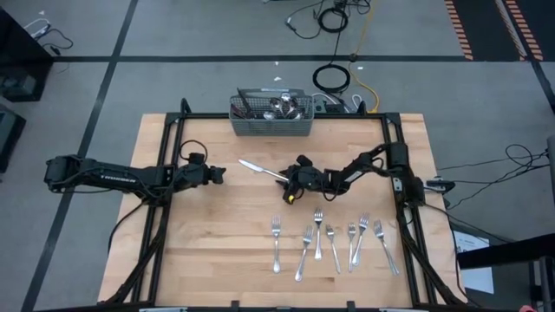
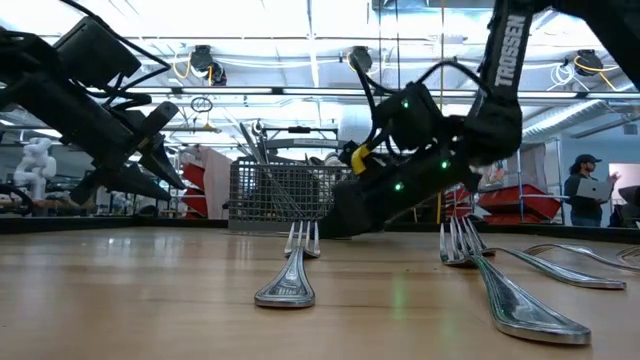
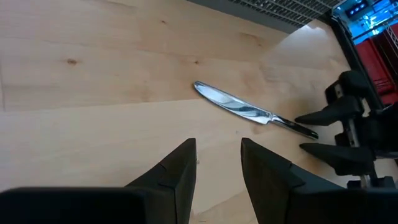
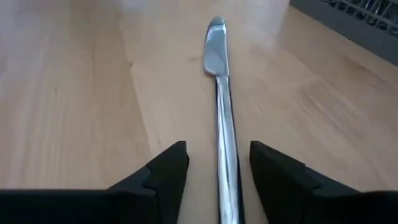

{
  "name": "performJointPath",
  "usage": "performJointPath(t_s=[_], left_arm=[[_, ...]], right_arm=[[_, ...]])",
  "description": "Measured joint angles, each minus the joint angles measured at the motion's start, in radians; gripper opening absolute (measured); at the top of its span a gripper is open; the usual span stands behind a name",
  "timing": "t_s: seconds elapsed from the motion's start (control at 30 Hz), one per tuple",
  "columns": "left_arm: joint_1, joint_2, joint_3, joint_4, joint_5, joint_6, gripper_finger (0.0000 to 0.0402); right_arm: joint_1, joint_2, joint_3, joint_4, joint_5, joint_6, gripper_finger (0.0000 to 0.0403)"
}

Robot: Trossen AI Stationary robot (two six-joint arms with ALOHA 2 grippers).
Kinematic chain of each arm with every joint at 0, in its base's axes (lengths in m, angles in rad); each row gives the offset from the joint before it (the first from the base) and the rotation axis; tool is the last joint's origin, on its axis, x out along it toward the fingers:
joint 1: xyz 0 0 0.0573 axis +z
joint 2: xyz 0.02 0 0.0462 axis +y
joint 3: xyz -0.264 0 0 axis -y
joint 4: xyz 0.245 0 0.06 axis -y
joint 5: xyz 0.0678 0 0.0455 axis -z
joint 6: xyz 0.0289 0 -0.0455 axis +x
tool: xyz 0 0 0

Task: Sort silverware
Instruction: Put the silver knife into the gray utensil holder

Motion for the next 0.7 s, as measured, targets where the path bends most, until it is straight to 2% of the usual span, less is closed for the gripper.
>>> performJointPath(t_s=[0.17, 0.3, 0.43, 0.57, 0.7], left_arm=[[0.000, 0.000, 0.000, 0.000, 0.000, 0.000, 0.0134], [0.000, 0.000, 0.000, 0.000, 0.000, 0.001, 0.0134], [0.000, 0.000, 0.000, -0.001, 0.000, 0.003, 0.0134], [0.000, 0.000, 0.000, -0.001, 0.000, 0.001, 0.0134], [0.000, 0.000, 0.000, 0.000, 0.002, -0.005, 0.0134]], right_arm=[[0.010, 0.125, -0.007, 0.107, 0.048, 0.099, 0.0165], [0.025, 0.233, -0.059, 0.469, 0.081, 0.103, 0.0163], [0.027, 0.276, -0.065, 0.567, 0.071, 0.081, 0.0165], [0.032, 0.273, -0.066, 0.571, 0.047, 0.074, 0.0163], [0.030, 0.215, -0.072, 0.443, 0.011, 0.113, 0.0155]])
